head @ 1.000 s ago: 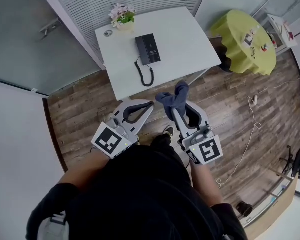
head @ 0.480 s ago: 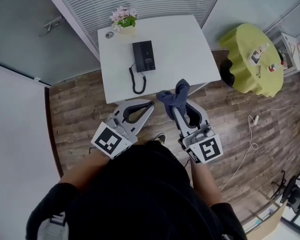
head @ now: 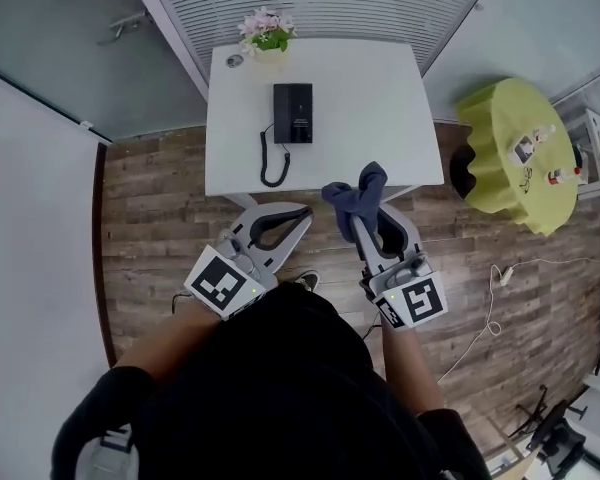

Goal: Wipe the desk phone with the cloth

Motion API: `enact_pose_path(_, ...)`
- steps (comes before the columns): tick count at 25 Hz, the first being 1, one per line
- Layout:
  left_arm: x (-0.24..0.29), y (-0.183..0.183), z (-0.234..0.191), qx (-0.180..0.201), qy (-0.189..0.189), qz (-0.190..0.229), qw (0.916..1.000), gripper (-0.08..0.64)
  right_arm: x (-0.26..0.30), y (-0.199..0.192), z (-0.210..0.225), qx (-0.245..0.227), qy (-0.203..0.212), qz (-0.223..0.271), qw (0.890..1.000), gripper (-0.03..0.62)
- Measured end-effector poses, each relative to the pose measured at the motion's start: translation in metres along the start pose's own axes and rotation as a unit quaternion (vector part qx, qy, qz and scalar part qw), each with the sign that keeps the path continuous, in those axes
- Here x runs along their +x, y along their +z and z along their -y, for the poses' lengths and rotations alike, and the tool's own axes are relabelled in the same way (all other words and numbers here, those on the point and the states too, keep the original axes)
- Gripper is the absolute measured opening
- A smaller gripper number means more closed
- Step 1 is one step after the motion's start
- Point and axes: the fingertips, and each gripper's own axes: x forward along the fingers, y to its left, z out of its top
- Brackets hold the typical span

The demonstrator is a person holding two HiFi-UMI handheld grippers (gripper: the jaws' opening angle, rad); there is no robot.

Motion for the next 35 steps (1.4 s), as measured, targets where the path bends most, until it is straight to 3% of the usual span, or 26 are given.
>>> enact_pose_path(16,0.006,-0.014,-0.065,-0.019,0.063,0.005,0.9978,0.011,0.054,-0.019,0.02,0.002,0.043,-0.029,0.999,0.098)
enact_pose_path(28,0.037,-0.016,-0.165,-0.036,0.076,0.005,0.9964,0.011,0.148,-0.026,0.06,-0.007,0.053,-0.06,0.997,0.098)
enact_pose_path(35,0.055,-0.027,-0.227,-0.036,0.068,-0.011,0.9969,0.011,0.206,-0.05,0.086,-0.016,0.042,-0.091,0.995,0.098)
